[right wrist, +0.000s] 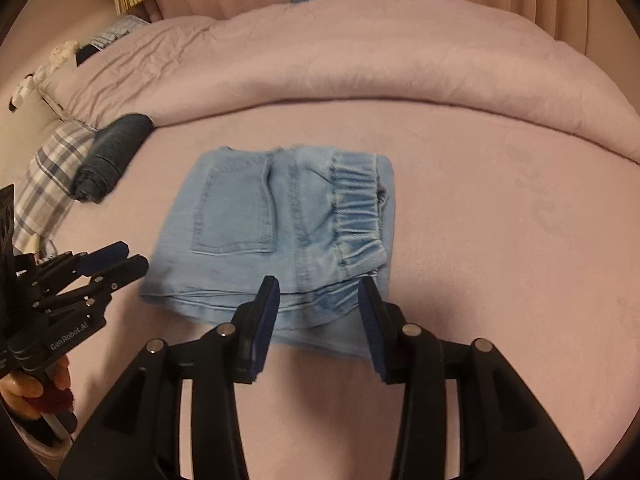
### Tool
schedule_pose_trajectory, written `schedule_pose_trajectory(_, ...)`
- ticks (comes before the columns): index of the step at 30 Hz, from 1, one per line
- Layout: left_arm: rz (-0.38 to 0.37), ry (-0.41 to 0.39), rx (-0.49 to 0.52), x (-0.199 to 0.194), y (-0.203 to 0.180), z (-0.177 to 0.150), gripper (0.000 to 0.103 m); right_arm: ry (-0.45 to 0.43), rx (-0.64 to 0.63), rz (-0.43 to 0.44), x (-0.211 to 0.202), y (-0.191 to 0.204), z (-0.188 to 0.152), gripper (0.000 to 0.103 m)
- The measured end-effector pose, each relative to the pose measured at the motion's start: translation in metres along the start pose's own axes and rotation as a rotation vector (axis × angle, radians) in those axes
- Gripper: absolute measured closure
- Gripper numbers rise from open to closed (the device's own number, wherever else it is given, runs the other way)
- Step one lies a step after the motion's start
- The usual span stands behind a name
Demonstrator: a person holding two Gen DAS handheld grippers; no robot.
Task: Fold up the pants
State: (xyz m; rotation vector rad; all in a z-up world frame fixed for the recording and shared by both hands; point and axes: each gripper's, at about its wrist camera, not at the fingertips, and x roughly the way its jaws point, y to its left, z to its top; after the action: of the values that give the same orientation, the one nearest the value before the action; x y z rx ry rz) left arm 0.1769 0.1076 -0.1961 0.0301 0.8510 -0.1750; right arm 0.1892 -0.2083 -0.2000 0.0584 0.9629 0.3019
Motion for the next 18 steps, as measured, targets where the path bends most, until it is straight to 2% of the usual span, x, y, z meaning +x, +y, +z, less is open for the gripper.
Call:
schedule_pose_trajectory(2,0.001,-0.026,-0.012,-0.016,-0.001,0.004,0.03,-0.025,-0.01,-0.003,-0.018,0.008,0.001,0.053)
schedule_pose_trajectory(5,0.008,-0.047,-0.03,-0.044,-0.001,0.014,0.029,-0.049,-0.031,-0.003,-0.046,0.023,0.003,0.048)
schedule_pose_trajectory(10,0.08,-0.059,-0.032,-0.083,-0.006,0.023,0.025,-0.054,-0.05,-0.027,-0.084,0.044,0.006,0.041)
schedule_pose_trajectory(18,0.112,-0.083,-0.04,-0.124,-0.011,0.027,0.025,-0.076,-0.059,-0.051,-0.132,0.059,0.01,0.029)
